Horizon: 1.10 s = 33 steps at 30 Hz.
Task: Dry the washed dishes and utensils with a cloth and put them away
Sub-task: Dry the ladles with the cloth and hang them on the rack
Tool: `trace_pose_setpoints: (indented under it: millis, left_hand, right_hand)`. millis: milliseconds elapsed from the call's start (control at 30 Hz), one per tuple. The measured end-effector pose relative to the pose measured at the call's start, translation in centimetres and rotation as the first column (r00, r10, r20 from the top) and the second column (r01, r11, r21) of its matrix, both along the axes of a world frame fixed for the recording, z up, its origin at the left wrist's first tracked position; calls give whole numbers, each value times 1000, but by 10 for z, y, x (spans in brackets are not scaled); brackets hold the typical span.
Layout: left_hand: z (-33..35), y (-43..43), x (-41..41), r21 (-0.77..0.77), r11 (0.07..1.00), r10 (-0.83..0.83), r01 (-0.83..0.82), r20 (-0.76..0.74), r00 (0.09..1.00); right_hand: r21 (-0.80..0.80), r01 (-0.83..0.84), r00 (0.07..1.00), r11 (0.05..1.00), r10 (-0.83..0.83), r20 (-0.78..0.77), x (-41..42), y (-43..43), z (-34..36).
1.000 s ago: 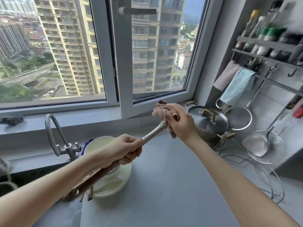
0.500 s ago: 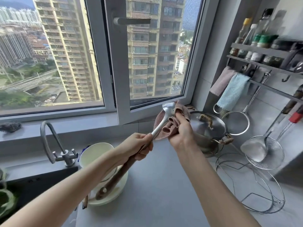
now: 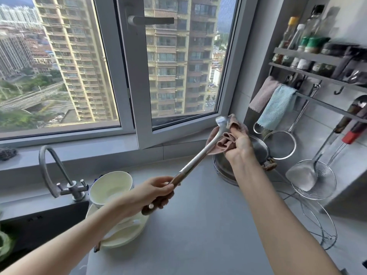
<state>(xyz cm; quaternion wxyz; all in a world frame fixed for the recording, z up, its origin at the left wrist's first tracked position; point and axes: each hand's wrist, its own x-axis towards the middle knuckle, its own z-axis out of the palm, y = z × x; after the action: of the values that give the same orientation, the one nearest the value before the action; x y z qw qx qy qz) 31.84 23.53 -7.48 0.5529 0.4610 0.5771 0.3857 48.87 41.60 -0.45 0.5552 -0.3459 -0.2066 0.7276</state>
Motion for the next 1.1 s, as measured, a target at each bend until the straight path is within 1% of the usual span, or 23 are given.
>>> trace_pose_setpoints:
  millis: [67, 133, 200, 233, 300, 333, 400, 500, 567, 600, 667, 800, 867, 933, 1033, 1100]
  left_hand:
    - [-3, 7, -3, 37, 999, 38, -36, -48, 998]
    - [-4, 11, -6, 50, 999, 17, -13, -86, 996]
    - [-8, 15, -5, 31, 999, -3, 7, -132, 991]
    - [-10, 17, -4, 16, 1000, -4, 7, -146, 989]
    - [-14, 21, 1, 10, 1000, -2, 4, -144, 990]
    - [-15, 23, 3, 18, 1000, 6, -4, -134, 991]
    - [-15, 29, 4, 28, 999, 43, -40, -100, 994]
    - [-10, 35, 6, 8, 997, 75, -75, -51, 996]
    - [-7, 36, 9, -12, 999, 52, -53, -61, 997]
    - [-6, 36, 12, -14, 999, 31, -32, -71, 997]
    - [-5, 36, 19, -15, 1000, -2, 1, -69, 998]
    - [-4, 38, 27, -12, 1000, 13, -13, -20, 1000]
    - [0, 40, 29, -6, 999, 34, -34, 24, 999]
    - [3, 44, 30, 37, 998, 51, -54, 88, 995]
    - [5, 46, 33, 66, 992, 95, -106, 160, 983]
    - [5, 44, 33, 49, 997, 54, -63, 178, 983]
  right_hand:
    - [33, 3, 1000, 999, -4, 12, 6, 1, -7]
    - [39, 21, 1000, 999, -21, -14, 19, 4, -20]
    - [1, 41, 999, 999, -41, 4, 33, 4, -32]
    - [-25, 54, 998, 998, -54, 26, 39, 3, -38]
    - [-50, 67, 991, 997, -60, 118, 46, -3, -48]
    - [-50, 56, 985, 997, -47, 164, 47, -9, -51]
    - [-50, 2, 983, 999, 7, 181, 45, -21, -55]
    - [-29, -85, 992, 996, 88, 90, 34, -35, -54]
    - [-18, -132, 990, 991, 133, 44, 22, -35, -46]
    - [-29, -131, 991, 991, 132, 33, 16, -33, -42]
    - [-69, -69, 996, 995, 73, 56, 5, -25, -34]
    - [-181, 51, 994, 982, -32, 105, -16, -15, -30]
    - [-184, 15, 994, 983, 5, 108, -29, -22, -37]
    - [-171, -36, 993, 985, 54, 105, -39, -39, -41]
    - [-110, -58, 989, 992, 72, 128, -46, -54, -46]
    - [-73, -75, 983, 995, 86, 160, -44, -59, -48]
